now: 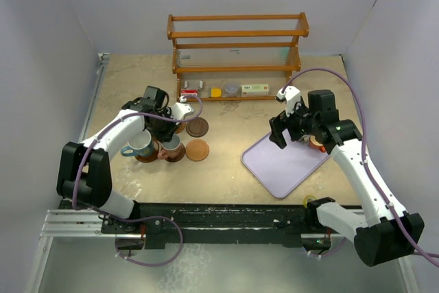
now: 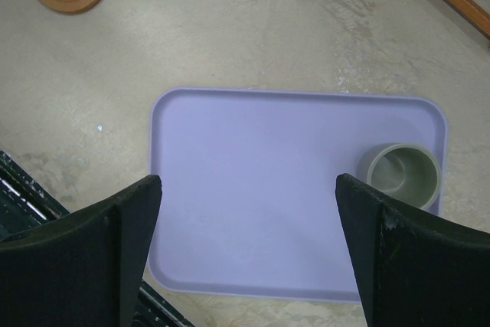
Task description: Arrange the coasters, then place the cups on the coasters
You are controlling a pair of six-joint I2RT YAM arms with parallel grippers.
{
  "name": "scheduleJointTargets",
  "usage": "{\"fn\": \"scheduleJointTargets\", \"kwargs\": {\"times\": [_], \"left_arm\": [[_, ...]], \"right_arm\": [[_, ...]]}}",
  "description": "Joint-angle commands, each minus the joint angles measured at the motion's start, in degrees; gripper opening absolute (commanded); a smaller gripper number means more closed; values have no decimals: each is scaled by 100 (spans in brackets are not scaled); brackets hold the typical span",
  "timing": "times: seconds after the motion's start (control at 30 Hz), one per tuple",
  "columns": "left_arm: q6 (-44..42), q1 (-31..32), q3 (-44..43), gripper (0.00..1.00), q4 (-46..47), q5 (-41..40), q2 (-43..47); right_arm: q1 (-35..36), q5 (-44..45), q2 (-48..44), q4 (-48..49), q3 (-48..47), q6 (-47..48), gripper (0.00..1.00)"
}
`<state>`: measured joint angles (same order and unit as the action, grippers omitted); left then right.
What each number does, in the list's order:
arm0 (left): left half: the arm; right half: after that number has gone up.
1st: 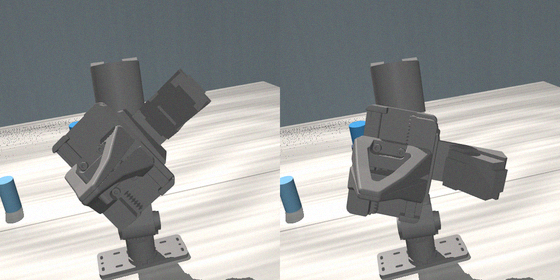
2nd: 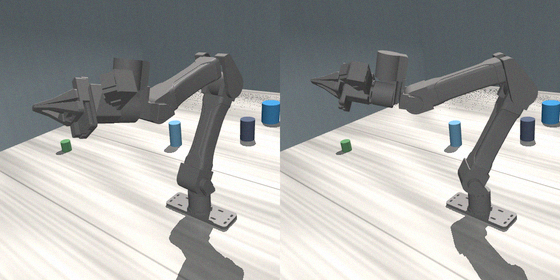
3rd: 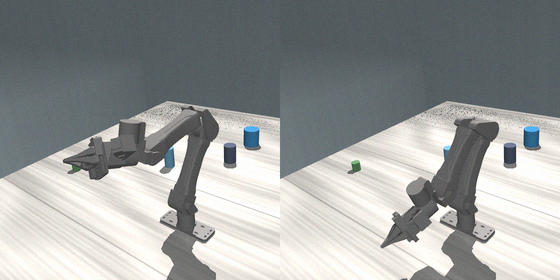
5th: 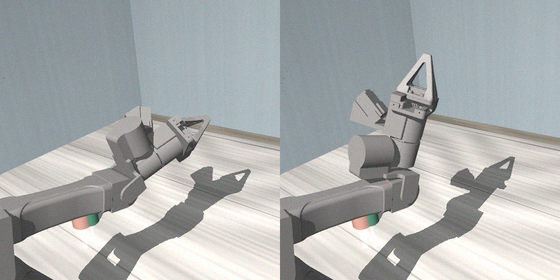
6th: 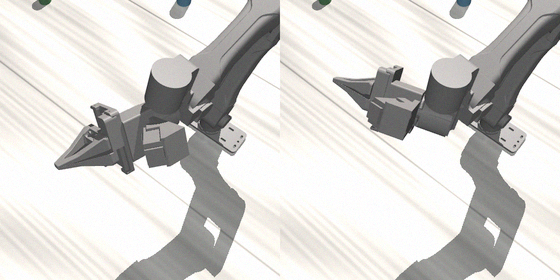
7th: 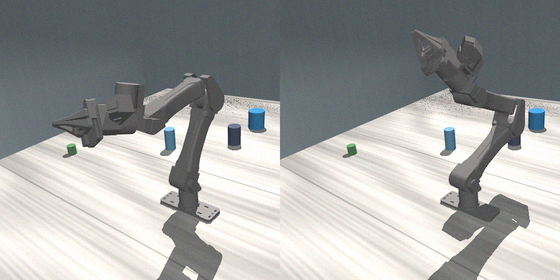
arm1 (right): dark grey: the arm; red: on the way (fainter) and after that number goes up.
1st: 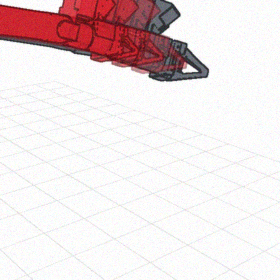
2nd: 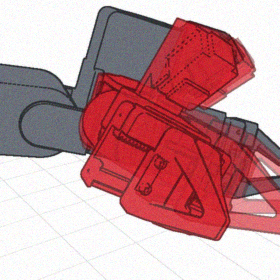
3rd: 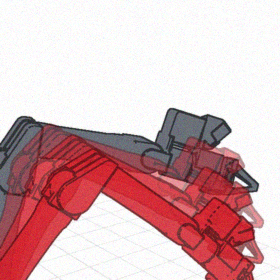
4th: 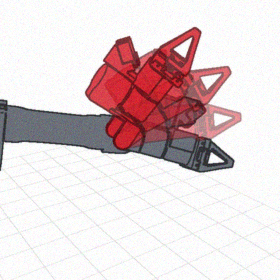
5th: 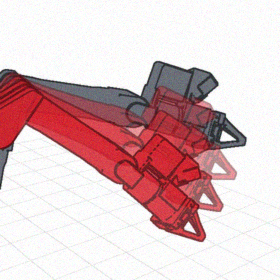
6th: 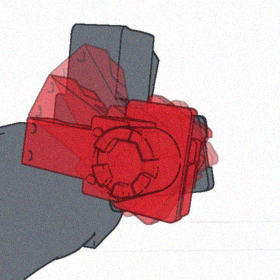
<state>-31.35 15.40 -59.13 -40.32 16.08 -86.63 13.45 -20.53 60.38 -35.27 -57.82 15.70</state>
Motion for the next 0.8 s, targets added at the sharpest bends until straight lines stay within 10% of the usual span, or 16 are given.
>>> {"fn": "scheduleJointTargets", "kwargs": {"times": [0.0,0.77], "left_arm": [[-195,-38,22,8,199,116,64],[-194,-38,-33,29,-31,117,657]], "right_arm": [[-21,-177,15,37,-10,97,96],[-49,48,132,-105,-129,233,97]]}}
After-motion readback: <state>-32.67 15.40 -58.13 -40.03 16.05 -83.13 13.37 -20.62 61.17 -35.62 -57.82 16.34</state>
